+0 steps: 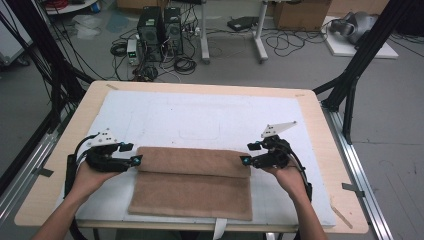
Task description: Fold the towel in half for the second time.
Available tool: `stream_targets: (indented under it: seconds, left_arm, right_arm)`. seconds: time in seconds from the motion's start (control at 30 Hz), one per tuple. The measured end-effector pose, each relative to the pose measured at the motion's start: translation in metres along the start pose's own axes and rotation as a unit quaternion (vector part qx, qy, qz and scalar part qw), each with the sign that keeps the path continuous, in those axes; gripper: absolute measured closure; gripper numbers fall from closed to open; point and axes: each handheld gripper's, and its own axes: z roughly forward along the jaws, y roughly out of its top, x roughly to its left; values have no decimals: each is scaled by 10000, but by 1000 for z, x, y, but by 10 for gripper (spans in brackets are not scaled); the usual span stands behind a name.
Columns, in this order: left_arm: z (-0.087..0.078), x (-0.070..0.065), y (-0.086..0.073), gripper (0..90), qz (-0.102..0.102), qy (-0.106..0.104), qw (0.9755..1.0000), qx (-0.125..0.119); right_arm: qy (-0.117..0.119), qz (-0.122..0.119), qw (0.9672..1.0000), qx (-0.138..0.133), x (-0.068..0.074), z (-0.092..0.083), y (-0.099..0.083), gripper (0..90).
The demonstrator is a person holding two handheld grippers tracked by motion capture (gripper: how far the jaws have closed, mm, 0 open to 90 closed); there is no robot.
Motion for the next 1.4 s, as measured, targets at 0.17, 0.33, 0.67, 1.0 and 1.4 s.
stream_targets:
  seconds: [0.17,0.33,0.67,1.0,1.4]
  left_arm:
    - [18,5,4,409,-180,-357,9989,240]
    - [9,-4,0,796,143,-564,9981,219]
    - [-60,-50,-25,728,574,-985,9930,-302]
    - [-51,-52,-22,490,618,-854,9942,-207]
    - [15,-10,-13,431,77,38,10000,-2]
  right_arm:
    - [308,91,9991,279,-5,20,2,394]
    - [830,-285,9951,455,6,22,0,784]
    - [1572,-973,9828,-35,57,-26,-5,651]
    - [806,-609,9949,0,37,-18,-15,470]
    - [-188,-130,9995,214,-6,20,-20,382]
